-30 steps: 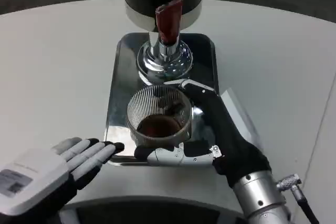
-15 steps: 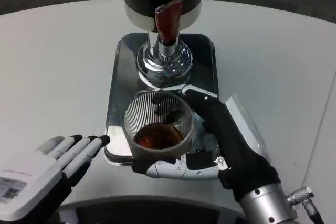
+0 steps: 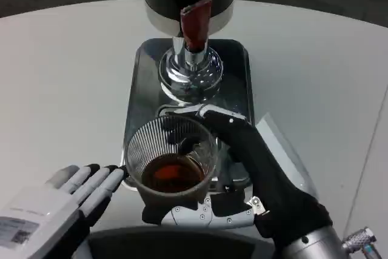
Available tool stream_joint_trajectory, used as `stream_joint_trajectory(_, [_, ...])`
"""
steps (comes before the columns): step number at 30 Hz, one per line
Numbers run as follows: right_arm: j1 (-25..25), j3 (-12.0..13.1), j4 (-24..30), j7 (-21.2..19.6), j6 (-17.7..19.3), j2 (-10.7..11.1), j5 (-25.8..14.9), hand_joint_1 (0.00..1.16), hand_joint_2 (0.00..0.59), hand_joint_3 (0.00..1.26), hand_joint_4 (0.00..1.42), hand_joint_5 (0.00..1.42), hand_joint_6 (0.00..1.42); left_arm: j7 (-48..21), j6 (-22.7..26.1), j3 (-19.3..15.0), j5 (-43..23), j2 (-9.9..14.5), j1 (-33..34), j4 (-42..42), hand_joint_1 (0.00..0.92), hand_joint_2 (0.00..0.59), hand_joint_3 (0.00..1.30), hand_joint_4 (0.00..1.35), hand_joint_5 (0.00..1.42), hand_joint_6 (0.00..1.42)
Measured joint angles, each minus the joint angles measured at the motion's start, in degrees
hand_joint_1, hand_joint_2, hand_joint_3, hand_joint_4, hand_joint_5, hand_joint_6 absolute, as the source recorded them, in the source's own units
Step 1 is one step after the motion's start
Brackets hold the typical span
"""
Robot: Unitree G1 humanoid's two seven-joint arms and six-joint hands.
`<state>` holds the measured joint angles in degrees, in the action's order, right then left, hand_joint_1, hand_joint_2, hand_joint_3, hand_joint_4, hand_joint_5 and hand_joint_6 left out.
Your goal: Grasp the cup under the faucet to collect the drink, then remove the cup.
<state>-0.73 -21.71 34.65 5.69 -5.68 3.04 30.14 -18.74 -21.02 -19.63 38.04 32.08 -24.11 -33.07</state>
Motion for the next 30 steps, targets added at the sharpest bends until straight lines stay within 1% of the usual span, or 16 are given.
stream_joint_trajectory(4, [-1.4, 0.2, 1.0, 0.4, -0.5, 0.0, -0.3, 1.07, 0.099, 0.73, 0.93, 0.95, 1.33, 2.5, -0.9, 0.0, 0.3, -0.6, 0.0, 0.0, 0.0, 0.063, 0.0, 0.0, 0.0, 0.0])
stream_joint_trajectory(8, [-2.8, 0.3, 2.6, 0.5, -0.4, 0.3, -0.7, 1.07, 0.099, 0.73, 0.93, 0.95, 1.33, 3.6, -1.4, 0.4, 0.8, -0.6, 0.1, -0.1, 0.0, 0.063, 0.0, 0.0, 0.0, 0.0])
stream_joint_trajectory(13, [-7.1, 0.1, 4.2, 0.5, -0.4, 1.7, -1.2, 1.07, 0.098, 0.73, 0.93, 0.95, 1.33, 4.4, -1.6, 1.0, 1.2, -0.8, 0.1, -0.6, 0.0, 0.064, 0.0, 0.0, 0.0, 0.0])
stream_joint_trajectory(18, [-10.3, -0.6, 6.4, 0.5, -0.3, 2.1, -1.2, 1.06, 0.104, 0.73, 0.93, 0.96, 1.33, 5.0, -1.9, 2.4, 3.0, -0.9, 0.2, -0.6, 0.0, 0.064, 0.0, 0.0, 0.0, 0.0])
stream_joint_trajectory(25, [-11.8, -0.7, 8.4, 0.3, 0.0, 2.2, -0.9, 1.06, 0.106, 0.73, 0.93, 0.97, 1.33, 5.1, -1.7, 2.7, 3.2, -0.9, 1.0, -0.6, 0.0, 0.062, 0.0, 0.0, 0.0, 0.0])
stream_joint_trajectory(30, [-12.2, -0.7, 8.5, 0.0, 0.3, 2.2, -0.6, 1.06, 0.106, 0.73, 0.93, 0.97, 1.33, 5.1, -0.6, 2.8, 3.3, -1.0, 2.5, -0.6, 0.0, 0.061, 0.0, 0.0, 0.0, 0.0])
